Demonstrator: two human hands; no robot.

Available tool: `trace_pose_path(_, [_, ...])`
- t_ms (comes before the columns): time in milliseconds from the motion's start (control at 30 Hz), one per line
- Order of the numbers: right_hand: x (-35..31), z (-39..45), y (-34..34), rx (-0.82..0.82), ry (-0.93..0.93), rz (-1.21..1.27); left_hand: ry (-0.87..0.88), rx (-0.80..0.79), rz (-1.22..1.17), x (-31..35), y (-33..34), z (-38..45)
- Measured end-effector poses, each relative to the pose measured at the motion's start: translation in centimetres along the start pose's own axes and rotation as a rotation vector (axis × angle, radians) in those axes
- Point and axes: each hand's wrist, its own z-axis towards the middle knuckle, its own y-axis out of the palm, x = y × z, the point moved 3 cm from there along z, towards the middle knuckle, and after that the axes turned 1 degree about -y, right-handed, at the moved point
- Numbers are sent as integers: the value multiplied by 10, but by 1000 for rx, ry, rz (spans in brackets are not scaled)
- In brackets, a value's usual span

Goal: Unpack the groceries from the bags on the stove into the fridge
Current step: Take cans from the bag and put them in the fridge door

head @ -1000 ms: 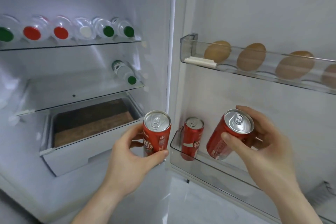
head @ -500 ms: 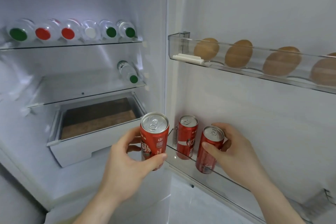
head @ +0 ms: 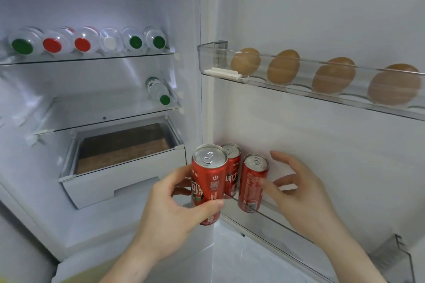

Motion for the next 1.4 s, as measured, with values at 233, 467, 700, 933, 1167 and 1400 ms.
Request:
trace_pose_path(233, [-44, -27, -17, -204, -199, 252, 80, -198, 58, 27, 40, -5])
trace_pose_path(467, [-42, -25, -27, -6, -200, 246, 179, -307, 37, 46, 61, -5])
trace_pose_path(700, [-29, -12, -47, 208, -183, 225, 235, -185, 424, -4, 46, 6])
trace_pose_path(933, [3, -7, -27, 198, -95, 134, 230, -243, 629, -38, 54, 1])
trace_pose_path(1167, [22, -3, -13, 138, -63, 46, 236, -265, 651, -39, 52, 0])
trace_pose_path(1400, [22, -2, -8, 109, -75, 46, 237, -264, 638, -39, 52, 0])
